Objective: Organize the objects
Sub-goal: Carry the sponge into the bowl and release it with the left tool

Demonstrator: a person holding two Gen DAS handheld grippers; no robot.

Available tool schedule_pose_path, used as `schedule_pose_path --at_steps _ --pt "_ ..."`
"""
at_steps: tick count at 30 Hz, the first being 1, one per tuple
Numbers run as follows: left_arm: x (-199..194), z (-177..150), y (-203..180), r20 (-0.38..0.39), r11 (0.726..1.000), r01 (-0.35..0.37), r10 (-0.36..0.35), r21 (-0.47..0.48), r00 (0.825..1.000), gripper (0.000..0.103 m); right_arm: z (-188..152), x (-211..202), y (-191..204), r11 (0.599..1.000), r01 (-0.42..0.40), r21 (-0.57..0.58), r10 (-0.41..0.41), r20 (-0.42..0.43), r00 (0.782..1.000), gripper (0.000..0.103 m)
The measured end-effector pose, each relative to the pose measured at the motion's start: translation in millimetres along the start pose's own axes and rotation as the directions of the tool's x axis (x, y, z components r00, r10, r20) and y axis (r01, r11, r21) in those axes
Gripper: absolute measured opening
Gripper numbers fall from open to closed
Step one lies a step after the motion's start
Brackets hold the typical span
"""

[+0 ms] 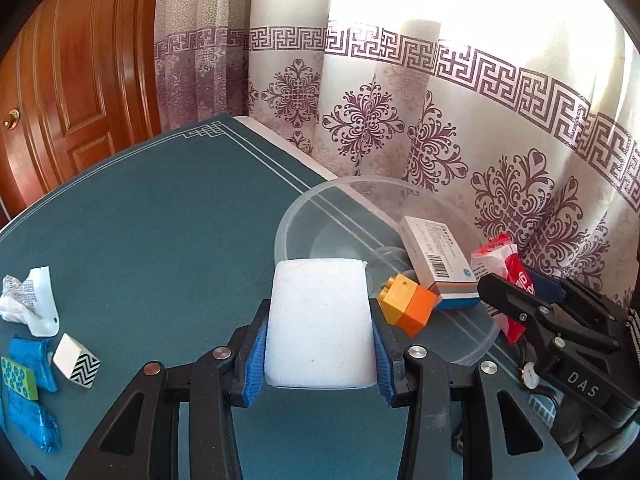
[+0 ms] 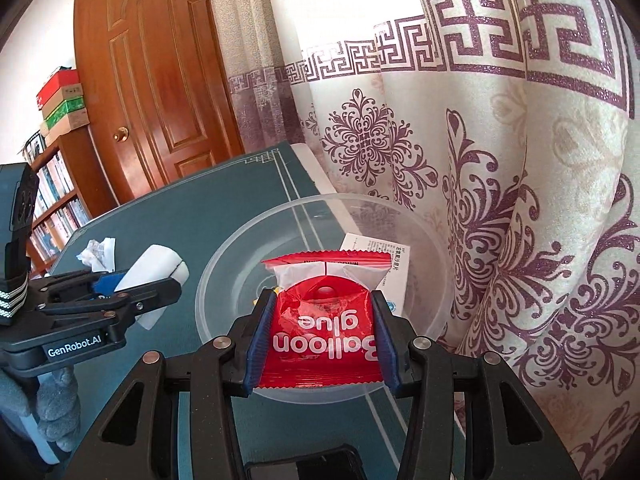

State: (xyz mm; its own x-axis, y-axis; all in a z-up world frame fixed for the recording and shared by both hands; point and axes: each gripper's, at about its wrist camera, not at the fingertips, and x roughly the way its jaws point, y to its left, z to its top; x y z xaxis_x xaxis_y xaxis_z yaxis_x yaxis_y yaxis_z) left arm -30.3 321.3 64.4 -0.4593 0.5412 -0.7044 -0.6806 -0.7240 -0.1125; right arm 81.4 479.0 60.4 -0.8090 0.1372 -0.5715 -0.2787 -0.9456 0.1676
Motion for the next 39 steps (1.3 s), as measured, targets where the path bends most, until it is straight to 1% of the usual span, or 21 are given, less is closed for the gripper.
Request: schedule_pose_path --at_steps 6,7,8,9,10,11,17,20,24,29,32,36,39 --pt "17 8 -14 0.001 0.999 0.041 -0.041 0.017 0.999 0.047 0 2 -5 1.000 0.003 0.015 -0.003 -0.001 1.000 0.048" --pt "18 7 -15 0.004 0.999 0.045 -0.045 0.016 0.999 0.050 0 3 -6 1.000 0.003 0.017 -0.003 -0.001 1.000 0.048" --pt "20 7 -15 0.005 0.998 0.055 -0.055 0.009 0.998 0.060 -1 3 -7 1.000 0.004 0.019 -0.004 -0.002 1.000 0.048" --pt "20 6 -14 0.011 0.998 0.063 -0.063 -0.006 0.998 0.067 -1 3 -8 1.000 0.004 0.021 -0.004 -0.004 1.000 0.048" --pt "19 5 -11 0.026 0.998 0.061 -0.060 -0.024 0.998 0.077 -1 4 -8 1.000 0.005 0.022 -0.005 -0.005 1.000 0.048" --pt "18 4 -9 0.038 0.998 0.052 -0.050 -0.038 0.998 0.078 -2 4 -9 1.000 0.006 0.023 -0.005 -0.007 1.000 0.048" --pt "11 1 7 0.042 0.998 0.004 -0.001 -0.065 0.999 0.078 -3 7 -6 1.000 0.005 0.020 -0.005 -0.014 1.000 0.048" --pt "6 -2 11 0.050 0.997 -0.021 0.024 -0.070 0.998 0.081 -4 7 -4 1.000 0.007 0.013 -0.007 -0.014 1.000 0.048" --pt "0 -6 15 0.057 0.996 -0.031 0.035 -0.082 0.998 0.083 -4 7 -2 1.000 0.006 0.009 -0.006 -0.014 1.000 0.048" --pt "11 -12 11 0.030 0.996 -0.079 0.080 -0.047 0.996 0.084 -5 8 3 1.000 -0.001 0.000 0.001 -0.019 1.000 0.048" --pt "16 -15 9 0.018 0.996 -0.075 0.076 -0.038 0.997 0.087 -4 7 5 1.000 0.000 -0.003 0.000 -0.013 1.000 0.048" --pt "16 -18 5 0.016 0.997 -0.079 0.079 -0.017 0.997 0.088 -3 6 5 1.000 0.001 -0.002 -0.001 -0.013 1.000 0.048" --pt "13 -19 6 0.008 0.997 -0.067 0.068 -0.024 0.998 0.088 -4 8 5 1.000 0.001 -0.005 -0.001 -0.019 1.000 0.048"
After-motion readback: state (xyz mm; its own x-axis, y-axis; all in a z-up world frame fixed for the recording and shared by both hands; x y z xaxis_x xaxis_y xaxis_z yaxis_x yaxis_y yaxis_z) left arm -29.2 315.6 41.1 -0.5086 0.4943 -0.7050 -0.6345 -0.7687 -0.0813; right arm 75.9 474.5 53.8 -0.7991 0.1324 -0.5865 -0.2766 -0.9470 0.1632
